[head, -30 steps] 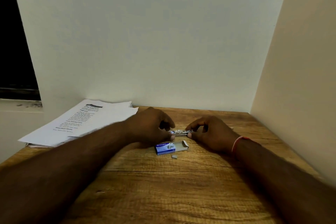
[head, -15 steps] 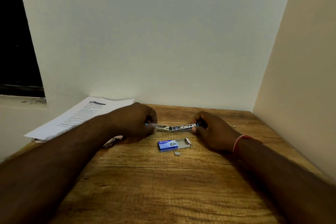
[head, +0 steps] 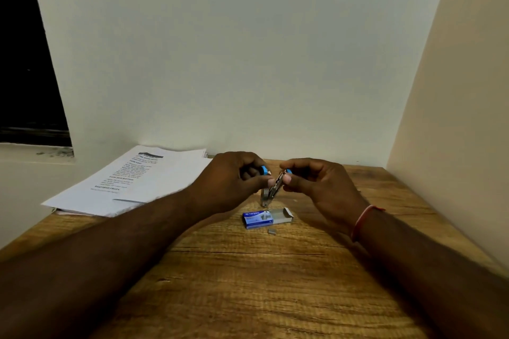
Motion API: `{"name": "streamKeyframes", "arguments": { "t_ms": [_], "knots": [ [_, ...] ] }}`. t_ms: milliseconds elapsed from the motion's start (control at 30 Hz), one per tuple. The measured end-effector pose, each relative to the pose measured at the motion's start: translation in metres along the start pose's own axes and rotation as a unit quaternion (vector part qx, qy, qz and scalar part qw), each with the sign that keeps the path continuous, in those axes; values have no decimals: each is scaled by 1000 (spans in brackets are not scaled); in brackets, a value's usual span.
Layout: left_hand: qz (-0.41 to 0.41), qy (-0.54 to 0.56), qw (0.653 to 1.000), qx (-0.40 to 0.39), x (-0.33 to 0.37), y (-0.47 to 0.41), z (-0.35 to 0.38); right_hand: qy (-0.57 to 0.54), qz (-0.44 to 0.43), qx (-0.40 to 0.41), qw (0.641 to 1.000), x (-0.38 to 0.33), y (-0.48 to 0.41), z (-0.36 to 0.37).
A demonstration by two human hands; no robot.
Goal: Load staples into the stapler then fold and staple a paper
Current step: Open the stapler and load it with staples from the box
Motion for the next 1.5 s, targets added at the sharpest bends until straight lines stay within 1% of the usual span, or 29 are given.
{"name": "streamKeyframes", "arguments": {
  "t_ms": [133,233,367,667,1000,1167,1333,1500],
  "knots": [
    [37,-27,999,6,9,3,2,-17,-7,11,1000,-5,3,1],
    [31,-8,999,-5,9,7,6,-8,-19,3,1000,-10,5,5],
    [36,-23,999,-9,10,9,8,29,-44,8,999,-19,6,6],
    [44,-67,997,-3,20,11,9,91,-69,24,993,-24,7,5],
    [44,-81,996,4,22,12,8,117,-86,20,989,-29,7,11],
    [58,-90,994,16,21,13,6,129,-98,28,986,-32,8,13],
    [70,-103,992,12,22,12,5,122,-105,23,987,-31,9,13],
    [32,-78,996,11,10,10,4,137,-105,40,984,-24,7,8]
  ]
}}
Point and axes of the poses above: each hand's wrist, its own y-axis away from the middle knuckle, its own z-axis out of the palm, x = y × z, the point moved 10 cm from there along -y, towards the middle knuckle, and after that the axes turned 8 degrees about z, right-handed, at the moved point
